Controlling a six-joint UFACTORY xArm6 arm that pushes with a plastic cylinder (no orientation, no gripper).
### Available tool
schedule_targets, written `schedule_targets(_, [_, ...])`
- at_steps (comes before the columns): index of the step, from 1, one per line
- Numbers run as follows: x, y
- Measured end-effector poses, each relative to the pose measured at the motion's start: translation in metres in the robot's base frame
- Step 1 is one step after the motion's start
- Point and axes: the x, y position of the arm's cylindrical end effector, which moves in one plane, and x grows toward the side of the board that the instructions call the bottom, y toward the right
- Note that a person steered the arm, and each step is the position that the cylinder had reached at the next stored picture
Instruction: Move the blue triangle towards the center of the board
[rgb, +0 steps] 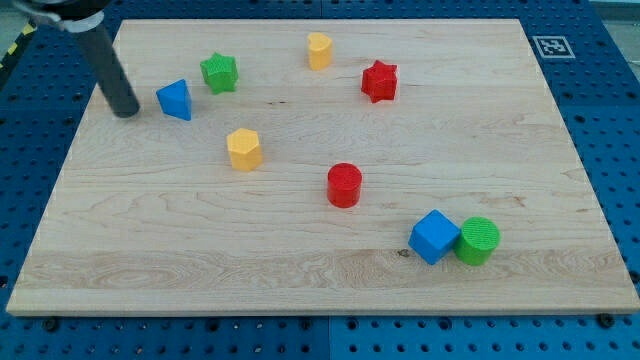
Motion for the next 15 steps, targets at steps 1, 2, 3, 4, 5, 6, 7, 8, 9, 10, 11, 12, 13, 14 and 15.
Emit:
schedule_targets(1, [0.010,0.055])
schedule_targets(2, [0.018,0.093])
schedule_targets(3, [0.012,0.044])
schedule_targets(4, [-0.010,0.043])
schedule_targets(5, [-0.007,0.098])
schedule_targets(6, [0.030,0.176])
schedule_targets(7, [0.051,0.240])
schedule_targets(8, [0.051,0.211])
schedule_targets(9, [0.051,0.168])
schedule_targets(10, [0.023,0.165])
schedule_targets(11, [-0.011,0.166])
schedule_targets(12, [-0.026,0.161])
schedule_targets(13, [-0.040,0.156])
schedule_targets(14, [-0.020,0.194])
schedule_targets(15, [0.047,0.246])
